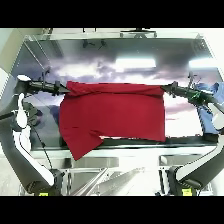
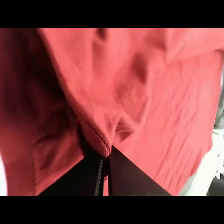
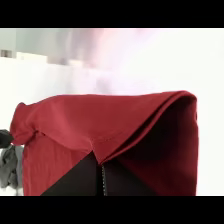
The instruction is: Fold the shirts.
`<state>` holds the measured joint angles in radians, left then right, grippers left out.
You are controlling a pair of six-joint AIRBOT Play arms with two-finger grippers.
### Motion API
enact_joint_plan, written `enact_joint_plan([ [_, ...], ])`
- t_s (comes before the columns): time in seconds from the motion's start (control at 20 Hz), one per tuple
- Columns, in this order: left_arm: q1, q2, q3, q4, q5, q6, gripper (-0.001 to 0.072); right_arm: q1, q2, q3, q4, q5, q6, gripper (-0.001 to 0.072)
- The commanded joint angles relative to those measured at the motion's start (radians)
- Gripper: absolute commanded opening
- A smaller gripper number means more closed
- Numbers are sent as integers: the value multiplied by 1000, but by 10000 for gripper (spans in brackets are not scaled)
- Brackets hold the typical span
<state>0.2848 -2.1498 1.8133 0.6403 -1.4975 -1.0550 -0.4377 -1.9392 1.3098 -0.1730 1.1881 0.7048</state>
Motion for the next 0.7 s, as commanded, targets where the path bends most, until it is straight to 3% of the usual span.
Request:
enact_joint_plan([
  [0.0, 0, 2, -52, 91, -7, -17, 8, -9, 0, 1, -41, 7, 37, 15],
  [0.3, 3, 42, -52, 103, 36, -19, 9, -24, 0, 1, -81, 39, 82, 16],
  [0.65, 7, 42, -50, 103, 65, -16, 10, -24, -1, 1, -246, -49, 124, 15],
])
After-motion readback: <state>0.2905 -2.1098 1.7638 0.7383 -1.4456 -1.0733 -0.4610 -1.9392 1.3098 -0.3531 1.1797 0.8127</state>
